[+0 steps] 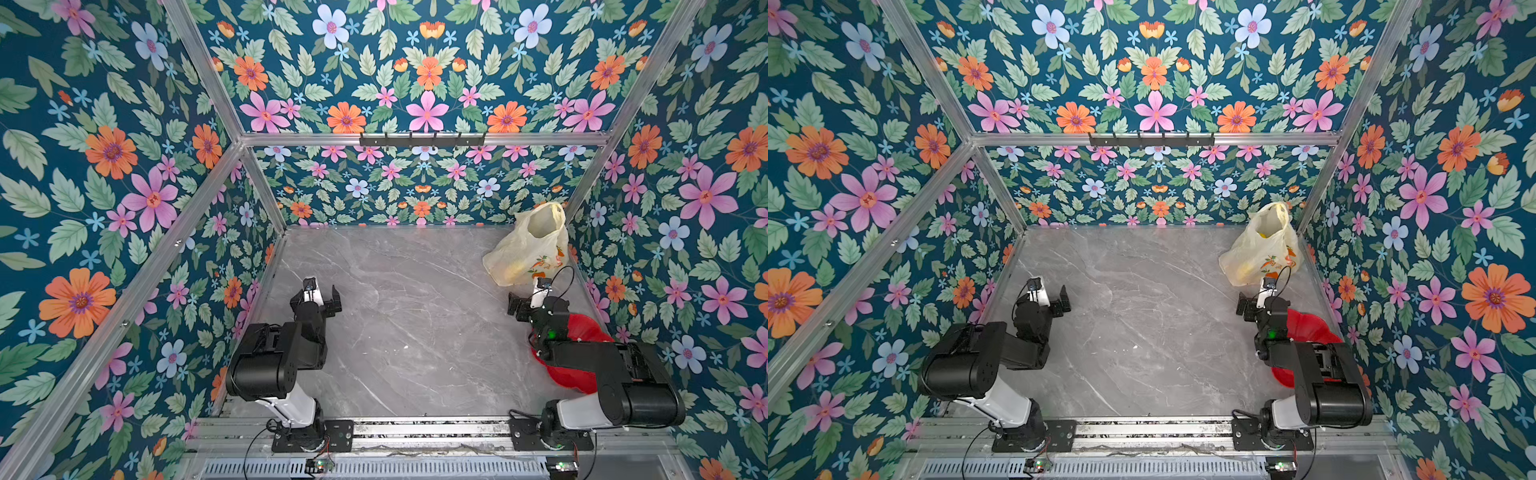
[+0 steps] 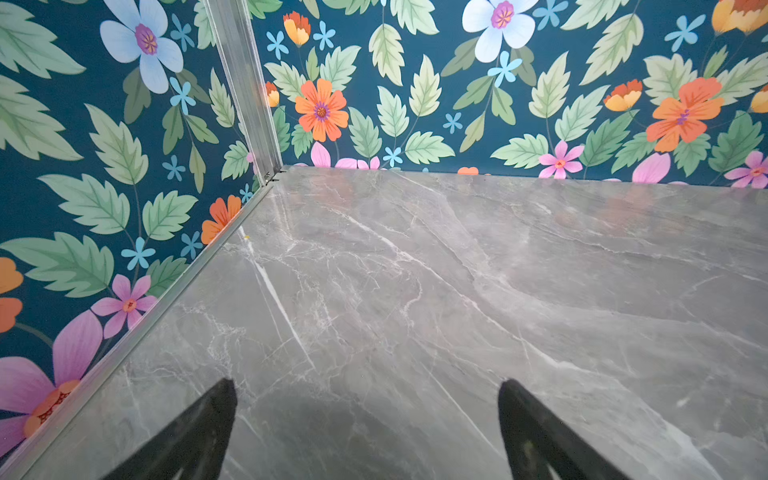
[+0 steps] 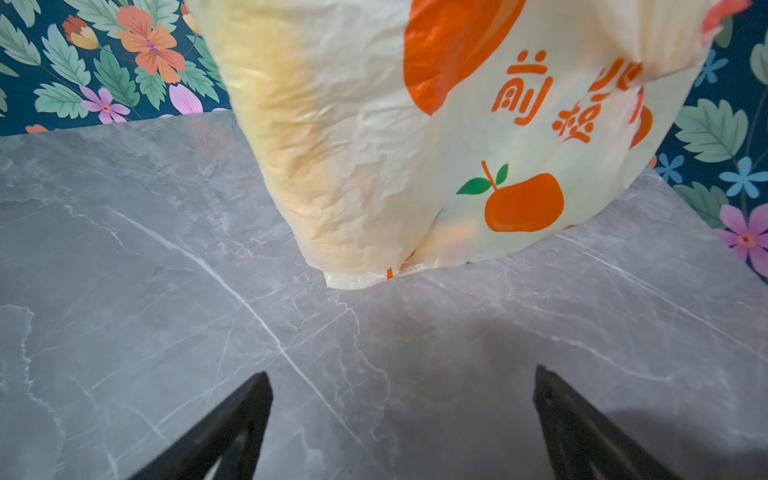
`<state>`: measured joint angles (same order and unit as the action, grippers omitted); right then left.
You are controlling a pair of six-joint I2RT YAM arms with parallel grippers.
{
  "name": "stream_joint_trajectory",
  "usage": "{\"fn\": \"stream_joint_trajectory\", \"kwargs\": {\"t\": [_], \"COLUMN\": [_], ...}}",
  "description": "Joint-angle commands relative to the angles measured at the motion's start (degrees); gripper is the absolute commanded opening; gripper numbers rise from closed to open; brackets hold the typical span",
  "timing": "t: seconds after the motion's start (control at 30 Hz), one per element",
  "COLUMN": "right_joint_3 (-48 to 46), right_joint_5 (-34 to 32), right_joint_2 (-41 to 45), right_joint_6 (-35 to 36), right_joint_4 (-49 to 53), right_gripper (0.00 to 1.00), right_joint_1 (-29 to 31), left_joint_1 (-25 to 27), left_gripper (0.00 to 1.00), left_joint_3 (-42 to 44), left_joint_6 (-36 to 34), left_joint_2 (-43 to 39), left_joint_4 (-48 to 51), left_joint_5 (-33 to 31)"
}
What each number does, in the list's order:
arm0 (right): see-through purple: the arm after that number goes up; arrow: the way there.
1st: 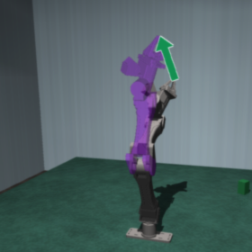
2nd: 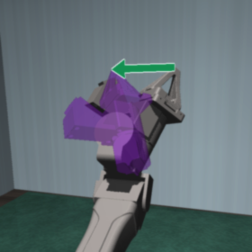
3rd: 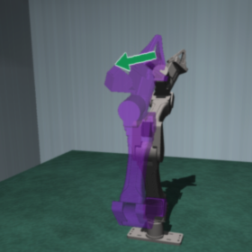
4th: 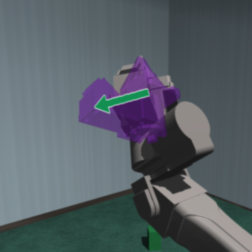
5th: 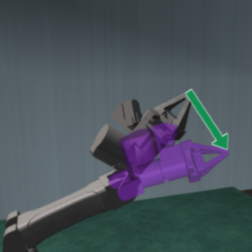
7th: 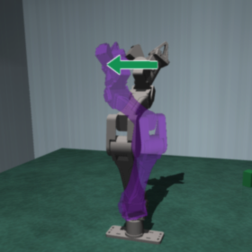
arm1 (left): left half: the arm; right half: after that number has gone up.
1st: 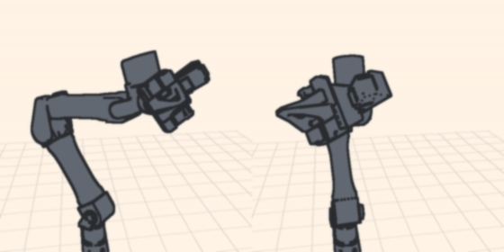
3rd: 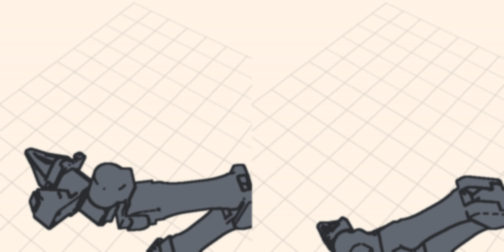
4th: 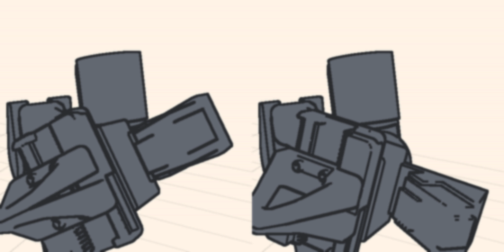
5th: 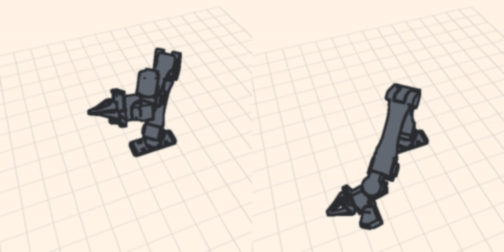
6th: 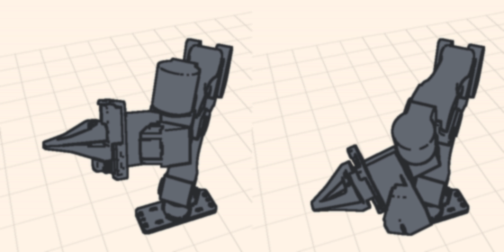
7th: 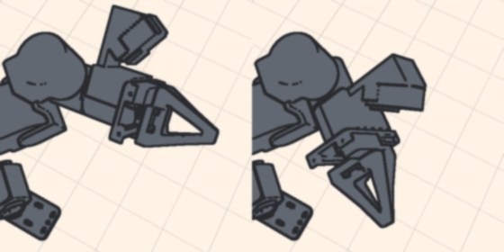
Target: Take the fake fruits out of the plastic bag
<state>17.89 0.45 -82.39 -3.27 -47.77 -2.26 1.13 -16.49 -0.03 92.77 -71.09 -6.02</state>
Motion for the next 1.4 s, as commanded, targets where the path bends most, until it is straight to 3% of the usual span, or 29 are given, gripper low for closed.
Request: {"fn": "stream_joint_trajectory", "kwargs": {"t": [0.0, 1.27, 1.37], "right_joint_3": [0.3, 0.3, 0.1], "right_joint_5": [0.3, 0.4, 0.3], "right_joint_2": [-0.1, 0.0, 0.1], "right_joint_6": [0.1, 0.0, 0.0], "right_joint_4": [-1.8, -1.7, -2.2], "right_gripper": [0.99, 0.99, 0.99], "right_joint_1": [0.0, 0.0, 0.0], "left_joint_1": [-0.1, -0.1, 1.3], "left_gripper": [1.0, 1.0, 1.0], "left_joint_3": [0.1, 0.9, 2.7], "left_joint_6": [0.0, -0.5, -2.2], "left_joint_2": [-0.1, -0.3, -3.5], "left_joint_4": [-0.8, -2.0, -3.2], "left_joint_5": [0.1, 1.9, 2.0]}}
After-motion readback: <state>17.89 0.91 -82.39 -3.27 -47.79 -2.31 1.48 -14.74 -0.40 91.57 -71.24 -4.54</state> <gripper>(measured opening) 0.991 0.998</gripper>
